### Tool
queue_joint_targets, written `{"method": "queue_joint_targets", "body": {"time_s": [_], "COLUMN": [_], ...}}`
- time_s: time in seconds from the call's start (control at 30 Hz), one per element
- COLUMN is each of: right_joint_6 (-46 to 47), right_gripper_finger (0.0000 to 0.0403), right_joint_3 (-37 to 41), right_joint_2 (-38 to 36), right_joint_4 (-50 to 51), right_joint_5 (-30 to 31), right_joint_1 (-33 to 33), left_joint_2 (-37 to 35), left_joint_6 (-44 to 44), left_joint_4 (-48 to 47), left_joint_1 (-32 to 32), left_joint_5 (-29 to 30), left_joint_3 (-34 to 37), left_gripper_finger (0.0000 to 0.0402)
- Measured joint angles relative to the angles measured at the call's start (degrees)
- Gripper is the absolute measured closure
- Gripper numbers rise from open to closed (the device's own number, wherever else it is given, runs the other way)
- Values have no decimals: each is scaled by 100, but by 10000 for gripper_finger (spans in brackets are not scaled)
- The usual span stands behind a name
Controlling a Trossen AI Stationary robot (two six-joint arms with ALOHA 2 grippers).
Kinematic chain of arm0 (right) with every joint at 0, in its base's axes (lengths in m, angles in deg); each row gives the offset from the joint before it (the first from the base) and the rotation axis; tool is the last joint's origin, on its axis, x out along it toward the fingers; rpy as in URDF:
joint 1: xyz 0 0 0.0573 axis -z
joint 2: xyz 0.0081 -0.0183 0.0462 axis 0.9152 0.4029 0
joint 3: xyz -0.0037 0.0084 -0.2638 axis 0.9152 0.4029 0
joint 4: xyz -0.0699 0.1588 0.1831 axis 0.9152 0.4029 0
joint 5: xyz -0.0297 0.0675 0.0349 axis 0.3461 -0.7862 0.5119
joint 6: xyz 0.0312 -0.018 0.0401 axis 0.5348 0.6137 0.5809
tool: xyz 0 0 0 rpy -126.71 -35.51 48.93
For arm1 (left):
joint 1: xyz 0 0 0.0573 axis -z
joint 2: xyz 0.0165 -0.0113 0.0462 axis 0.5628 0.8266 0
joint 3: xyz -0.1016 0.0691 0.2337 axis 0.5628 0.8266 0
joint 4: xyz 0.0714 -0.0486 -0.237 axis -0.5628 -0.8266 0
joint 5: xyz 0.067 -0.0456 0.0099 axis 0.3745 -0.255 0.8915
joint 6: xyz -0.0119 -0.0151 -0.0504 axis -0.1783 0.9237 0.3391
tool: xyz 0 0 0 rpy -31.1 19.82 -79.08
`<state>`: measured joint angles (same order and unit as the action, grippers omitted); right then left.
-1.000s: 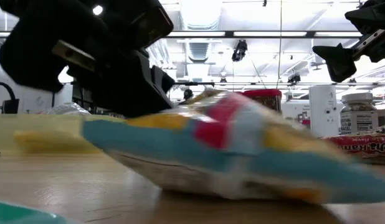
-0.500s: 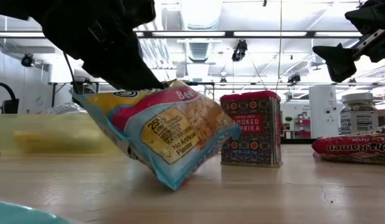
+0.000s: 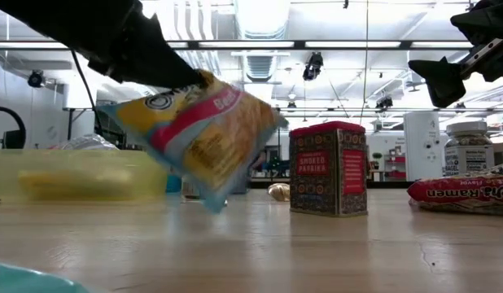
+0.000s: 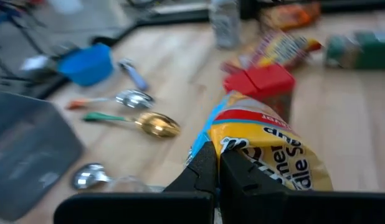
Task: Pick & Place Food Item
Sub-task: Put the blue noodle pack into the yellow bin
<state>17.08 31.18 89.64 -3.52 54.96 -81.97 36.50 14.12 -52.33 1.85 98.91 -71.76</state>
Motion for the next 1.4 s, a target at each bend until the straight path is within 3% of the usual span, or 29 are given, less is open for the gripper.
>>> {"method": "queue_joint_targets", "body": {"time_s": [0.2, 0.53, 0.87, 1.07, 1.4], "right_joint_6": [0, 0, 0, 0, 0], "right_gripper_finger": [52, 52, 52, 52, 52], "right_joint_3": [-2, 0, 0, 0, 0], "right_joint_2": [-2, -2, -2, -2, -2], "right_joint_4": [2, 4, 4, 5, 7], "right_joint_5": [0, 0, 0, -1, 0], "right_joint_1": [0, 0, 0, -1, -2], "left_joint_2": [-2, -138, -739, -1082, -1326], "left_joint_6": [179, 70, -126, -119, -322], "left_joint_4": [10, 36, 20, -3, -286], "left_joint_1": [145, 160, 163, 171, 173], "left_joint_5": [969, 1929, 2898, 3261, 3267], "left_joint_3": [0, 0, 0, 0, -1], "left_gripper_finger": [401, 401, 401, 401, 401]}}
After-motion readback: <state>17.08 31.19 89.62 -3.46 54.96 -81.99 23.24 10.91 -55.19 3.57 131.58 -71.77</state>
